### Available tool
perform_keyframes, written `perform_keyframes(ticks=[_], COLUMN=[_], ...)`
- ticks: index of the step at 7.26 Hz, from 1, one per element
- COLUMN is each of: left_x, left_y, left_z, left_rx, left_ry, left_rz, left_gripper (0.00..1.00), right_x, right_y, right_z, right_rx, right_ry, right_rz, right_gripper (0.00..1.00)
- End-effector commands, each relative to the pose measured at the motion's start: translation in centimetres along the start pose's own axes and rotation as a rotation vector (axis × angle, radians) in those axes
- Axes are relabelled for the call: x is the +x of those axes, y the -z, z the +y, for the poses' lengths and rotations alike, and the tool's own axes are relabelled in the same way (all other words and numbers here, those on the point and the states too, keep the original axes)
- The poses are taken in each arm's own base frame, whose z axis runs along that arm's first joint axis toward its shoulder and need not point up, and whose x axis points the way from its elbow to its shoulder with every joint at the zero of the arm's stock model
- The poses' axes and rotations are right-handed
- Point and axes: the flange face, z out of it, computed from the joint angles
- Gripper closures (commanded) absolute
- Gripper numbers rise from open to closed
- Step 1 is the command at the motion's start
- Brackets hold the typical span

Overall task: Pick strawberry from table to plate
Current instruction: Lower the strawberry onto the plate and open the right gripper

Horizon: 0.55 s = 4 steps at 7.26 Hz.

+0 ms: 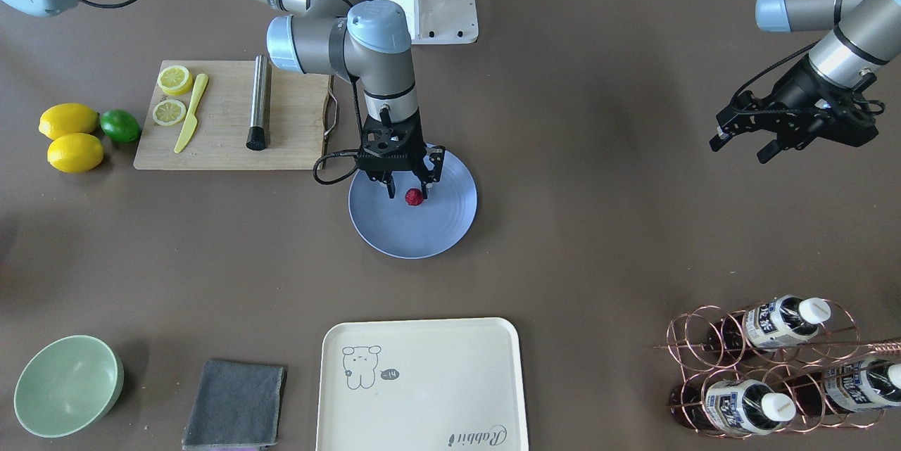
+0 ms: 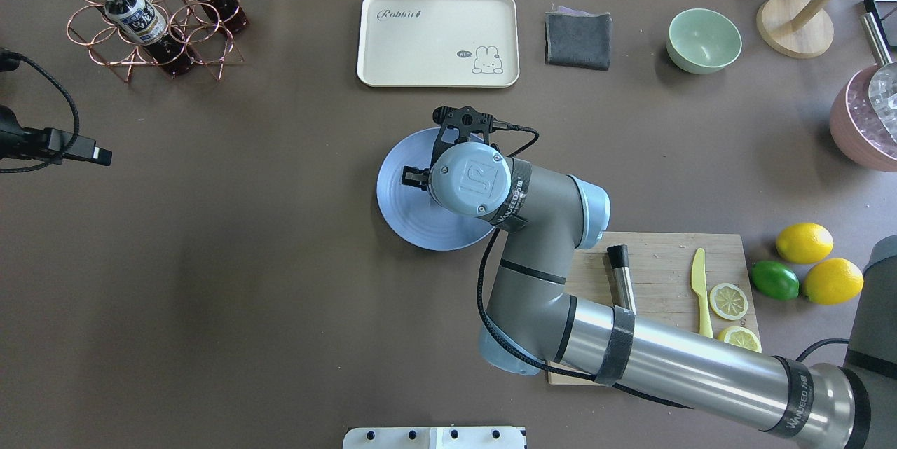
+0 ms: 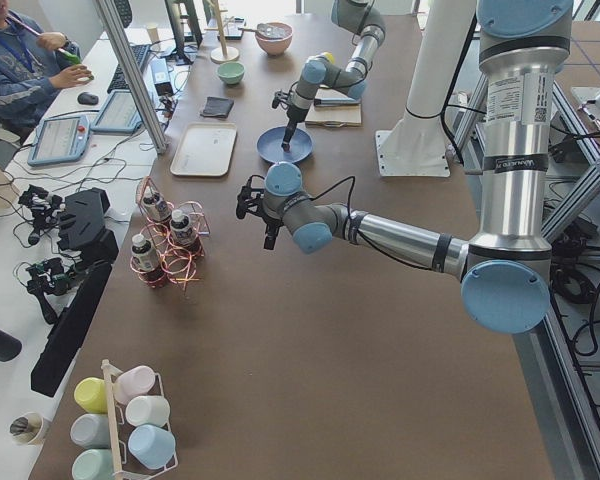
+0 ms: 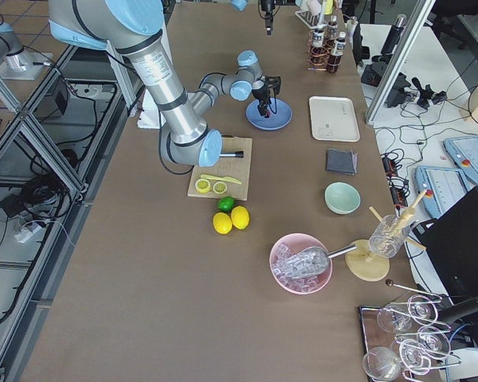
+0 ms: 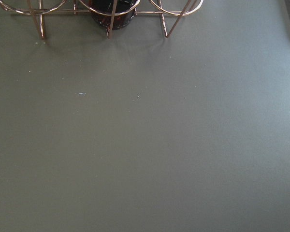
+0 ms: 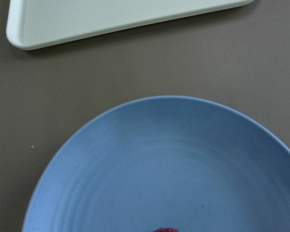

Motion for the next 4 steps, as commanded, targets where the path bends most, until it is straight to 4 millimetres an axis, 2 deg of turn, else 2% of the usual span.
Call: perform_keyframes(ticks=[1,2,3,4], left_x=[-1.5,-3.8,-8.4,-11.3], left_y=[2.0,3.9,6.3,7.9], left_z=[-1.0,-1.7,-1.7,-2.1], left_rx=[0.003,0.021,0.019,0.010], left_ry=[0.028,-0.040,-0.059,-0.111], left_rz=[0.023,0.022,0.011,-0.033], left_gripper=[0.02,0.01,0.01,0.01], right_x=[2.3,5.4,10.6,17.2], right_y=[2.3,3.6,4.3,5.6], right_z=[-6.7,-11.0,-14.5,-16.6], right_rx=[-0.061,-0.102,-0.143,-0.145], right_ry=[0.031,0.095,0.148,0.224], right_rz=[0.004,0.042,0.065,0.081], right_gripper=[0.00,0.00,0.00,0.00])
